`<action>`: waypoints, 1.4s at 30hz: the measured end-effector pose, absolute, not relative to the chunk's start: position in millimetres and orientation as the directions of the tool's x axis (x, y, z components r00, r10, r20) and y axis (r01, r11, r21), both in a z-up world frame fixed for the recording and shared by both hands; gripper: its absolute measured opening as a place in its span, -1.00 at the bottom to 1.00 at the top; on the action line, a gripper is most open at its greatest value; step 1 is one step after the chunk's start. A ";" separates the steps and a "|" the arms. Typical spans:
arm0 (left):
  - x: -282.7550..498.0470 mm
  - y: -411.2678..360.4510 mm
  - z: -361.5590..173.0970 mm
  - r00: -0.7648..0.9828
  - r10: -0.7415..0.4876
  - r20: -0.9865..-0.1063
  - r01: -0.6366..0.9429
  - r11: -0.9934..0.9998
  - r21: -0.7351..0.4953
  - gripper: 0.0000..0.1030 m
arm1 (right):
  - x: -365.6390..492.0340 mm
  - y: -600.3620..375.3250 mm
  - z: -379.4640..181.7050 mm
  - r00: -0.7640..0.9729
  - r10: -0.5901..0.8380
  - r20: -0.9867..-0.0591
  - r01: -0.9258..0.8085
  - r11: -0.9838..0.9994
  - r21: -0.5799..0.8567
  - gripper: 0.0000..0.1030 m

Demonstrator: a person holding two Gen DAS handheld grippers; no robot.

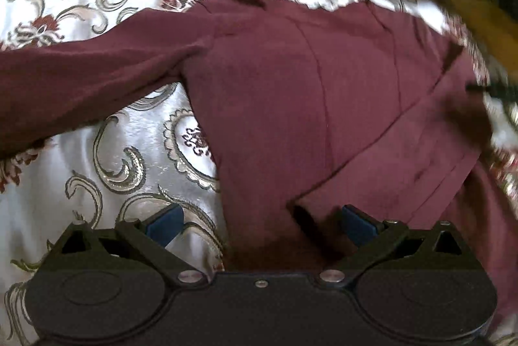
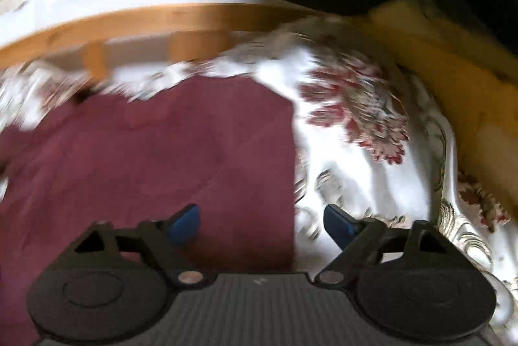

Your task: Fold small clothes

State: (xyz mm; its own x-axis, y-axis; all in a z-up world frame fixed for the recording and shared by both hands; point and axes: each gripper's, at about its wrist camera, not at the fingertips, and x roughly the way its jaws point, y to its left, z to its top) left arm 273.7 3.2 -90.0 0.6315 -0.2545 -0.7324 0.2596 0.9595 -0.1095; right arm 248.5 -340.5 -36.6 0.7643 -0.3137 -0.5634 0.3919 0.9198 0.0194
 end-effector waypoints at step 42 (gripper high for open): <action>231.5 126.8 -17.6 0.730 0.206 -0.651 -0.320 0.945 -0.060 0.99 | 161.2 -238.9 -36.3 0.879 -0.132 -0.458 0.191 0.978 0.085 0.99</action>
State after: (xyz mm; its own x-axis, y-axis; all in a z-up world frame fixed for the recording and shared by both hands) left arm 231.5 126.8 -17.6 0.7304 0.2061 -0.6512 -0.3203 0.9454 -0.0600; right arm 161.2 -238.9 -36.3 0.8793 -0.1319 -0.4577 0.1911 0.9779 0.0853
